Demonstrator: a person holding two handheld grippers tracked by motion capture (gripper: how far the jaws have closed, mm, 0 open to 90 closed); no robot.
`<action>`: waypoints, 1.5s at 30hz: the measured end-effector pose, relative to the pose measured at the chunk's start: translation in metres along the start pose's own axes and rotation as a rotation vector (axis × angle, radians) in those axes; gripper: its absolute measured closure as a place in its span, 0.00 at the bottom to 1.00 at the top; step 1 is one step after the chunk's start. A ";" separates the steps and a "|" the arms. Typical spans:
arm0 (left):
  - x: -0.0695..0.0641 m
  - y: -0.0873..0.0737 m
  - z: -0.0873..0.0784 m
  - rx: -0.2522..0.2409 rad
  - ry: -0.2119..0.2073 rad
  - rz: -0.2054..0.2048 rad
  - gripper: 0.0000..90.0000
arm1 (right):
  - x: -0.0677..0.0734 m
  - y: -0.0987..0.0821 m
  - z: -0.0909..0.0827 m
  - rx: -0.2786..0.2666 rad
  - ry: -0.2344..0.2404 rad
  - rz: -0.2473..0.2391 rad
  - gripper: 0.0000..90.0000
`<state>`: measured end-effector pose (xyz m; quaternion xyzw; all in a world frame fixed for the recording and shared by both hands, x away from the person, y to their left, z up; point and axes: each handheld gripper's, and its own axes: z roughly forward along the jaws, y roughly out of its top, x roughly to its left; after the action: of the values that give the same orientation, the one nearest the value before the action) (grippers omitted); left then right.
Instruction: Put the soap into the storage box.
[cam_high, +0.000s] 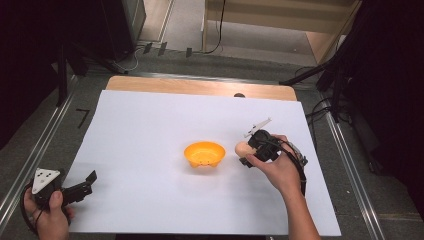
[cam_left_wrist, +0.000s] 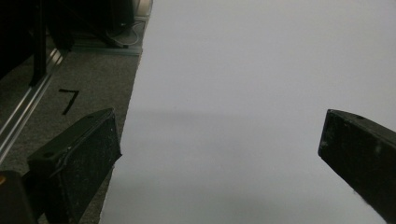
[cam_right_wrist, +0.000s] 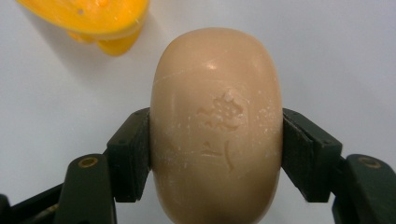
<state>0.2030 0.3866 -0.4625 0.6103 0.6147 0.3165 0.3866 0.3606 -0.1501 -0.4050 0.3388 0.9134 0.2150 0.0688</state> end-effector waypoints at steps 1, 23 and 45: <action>0.000 0.000 0.000 0.002 0.003 0.000 0.00 | 0.000 0.002 -0.002 -0.002 -0.003 -0.014 0.37; -0.001 0.000 0.000 0.003 0.016 0.011 0.00 | 0.012 0.052 -0.016 -0.066 0.053 -0.292 0.37; -0.001 0.000 0.000 0.001 0.009 0.004 0.00 | 0.049 0.090 0.013 -0.065 0.198 -0.500 0.37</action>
<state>0.2033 0.3854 -0.4626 0.6102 0.6154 0.3199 0.3830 0.3794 -0.0527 -0.3765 0.0775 0.9636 0.2524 0.0409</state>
